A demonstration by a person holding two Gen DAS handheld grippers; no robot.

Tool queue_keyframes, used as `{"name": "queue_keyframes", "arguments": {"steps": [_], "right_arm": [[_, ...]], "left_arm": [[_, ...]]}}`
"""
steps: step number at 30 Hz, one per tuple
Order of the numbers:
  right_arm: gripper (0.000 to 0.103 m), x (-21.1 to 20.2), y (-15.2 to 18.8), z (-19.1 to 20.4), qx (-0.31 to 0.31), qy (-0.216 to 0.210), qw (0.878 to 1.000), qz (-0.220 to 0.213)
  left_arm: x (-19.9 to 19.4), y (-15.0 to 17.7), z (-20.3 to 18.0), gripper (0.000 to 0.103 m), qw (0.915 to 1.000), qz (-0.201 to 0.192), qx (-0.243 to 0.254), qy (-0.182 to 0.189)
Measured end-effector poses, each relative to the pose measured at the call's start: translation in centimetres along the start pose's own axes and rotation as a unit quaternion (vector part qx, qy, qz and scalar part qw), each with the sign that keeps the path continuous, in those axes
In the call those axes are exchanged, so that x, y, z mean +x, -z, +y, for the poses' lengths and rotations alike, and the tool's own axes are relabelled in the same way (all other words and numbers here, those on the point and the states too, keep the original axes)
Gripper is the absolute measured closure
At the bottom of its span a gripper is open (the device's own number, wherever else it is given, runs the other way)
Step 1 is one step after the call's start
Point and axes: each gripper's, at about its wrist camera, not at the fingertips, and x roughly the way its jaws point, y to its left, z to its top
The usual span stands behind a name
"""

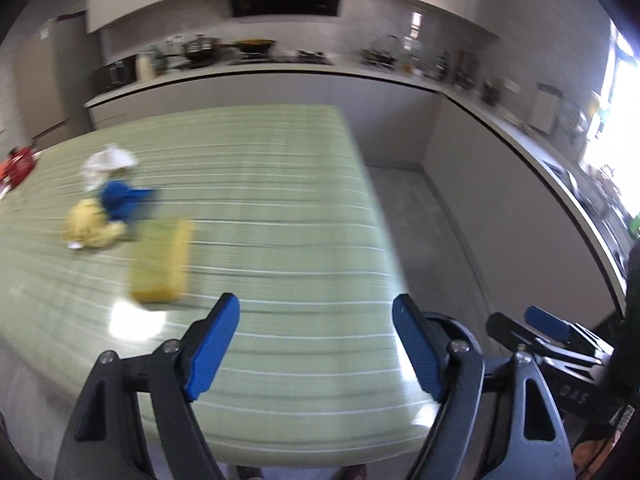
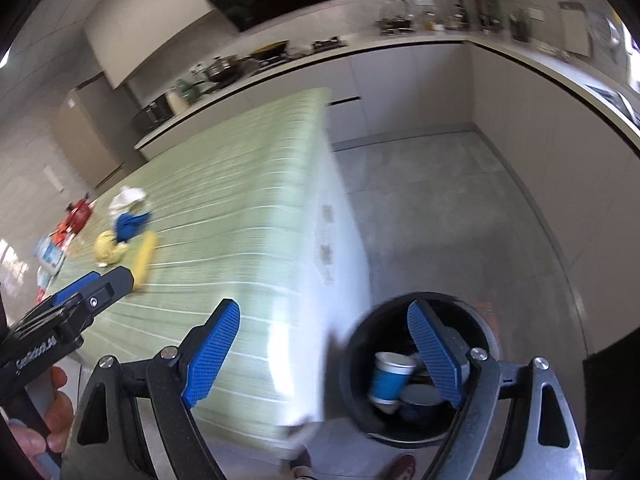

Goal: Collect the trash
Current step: 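Move both grippers back to the table toward the yellow cloth and sponge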

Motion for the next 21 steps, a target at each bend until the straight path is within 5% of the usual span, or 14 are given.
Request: {"name": "queue_keyframes", "arguments": {"steps": [10,21], "right_arm": [[0.015,6.2,0.6,16.7,-0.045,-0.035,0.998,0.011],[0.015,12.0,0.2,25.4,-0.093,-0.039,0.994,0.048]], "left_arm": [[-0.2,-0.3,16.4,0.022,0.9968,-0.012,-0.043,-0.066],[1.6,-1.6,24.2,0.022,0.9935,-0.012,-0.074,-0.086]]}}
